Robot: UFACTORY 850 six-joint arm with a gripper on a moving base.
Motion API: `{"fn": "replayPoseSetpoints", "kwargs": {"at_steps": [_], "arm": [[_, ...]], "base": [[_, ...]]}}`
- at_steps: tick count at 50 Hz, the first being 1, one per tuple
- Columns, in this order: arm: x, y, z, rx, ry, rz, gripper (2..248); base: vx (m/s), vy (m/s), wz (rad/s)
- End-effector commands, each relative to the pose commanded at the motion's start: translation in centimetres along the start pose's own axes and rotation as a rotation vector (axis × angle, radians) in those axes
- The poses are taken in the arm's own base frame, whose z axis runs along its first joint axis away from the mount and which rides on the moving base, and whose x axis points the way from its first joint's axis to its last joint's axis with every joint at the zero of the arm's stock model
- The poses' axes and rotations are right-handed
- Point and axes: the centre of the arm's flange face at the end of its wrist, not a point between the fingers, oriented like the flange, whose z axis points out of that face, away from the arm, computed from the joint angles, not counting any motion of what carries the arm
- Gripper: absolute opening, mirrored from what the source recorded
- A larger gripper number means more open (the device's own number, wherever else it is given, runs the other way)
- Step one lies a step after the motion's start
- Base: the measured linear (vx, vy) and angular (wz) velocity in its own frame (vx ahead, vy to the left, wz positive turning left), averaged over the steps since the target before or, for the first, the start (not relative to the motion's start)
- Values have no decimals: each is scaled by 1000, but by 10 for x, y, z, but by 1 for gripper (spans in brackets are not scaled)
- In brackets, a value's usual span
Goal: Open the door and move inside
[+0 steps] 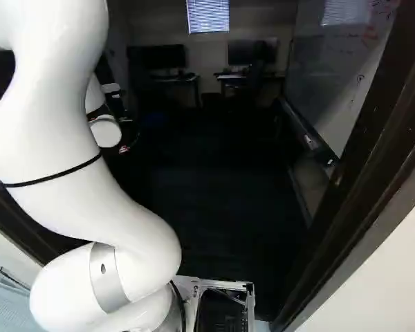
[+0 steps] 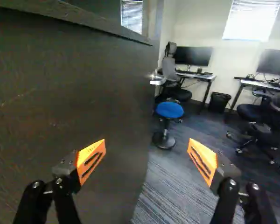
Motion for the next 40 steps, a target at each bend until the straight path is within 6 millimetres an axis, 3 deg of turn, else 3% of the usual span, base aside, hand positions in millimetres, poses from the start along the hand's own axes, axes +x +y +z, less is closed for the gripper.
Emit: {"fn": "replayPoseSetpoints", "kwargs": {"at_steps": [40], "arm": [[-7,46,-47,-104,-11,14,247]], "base": [[0,0,0]]}}
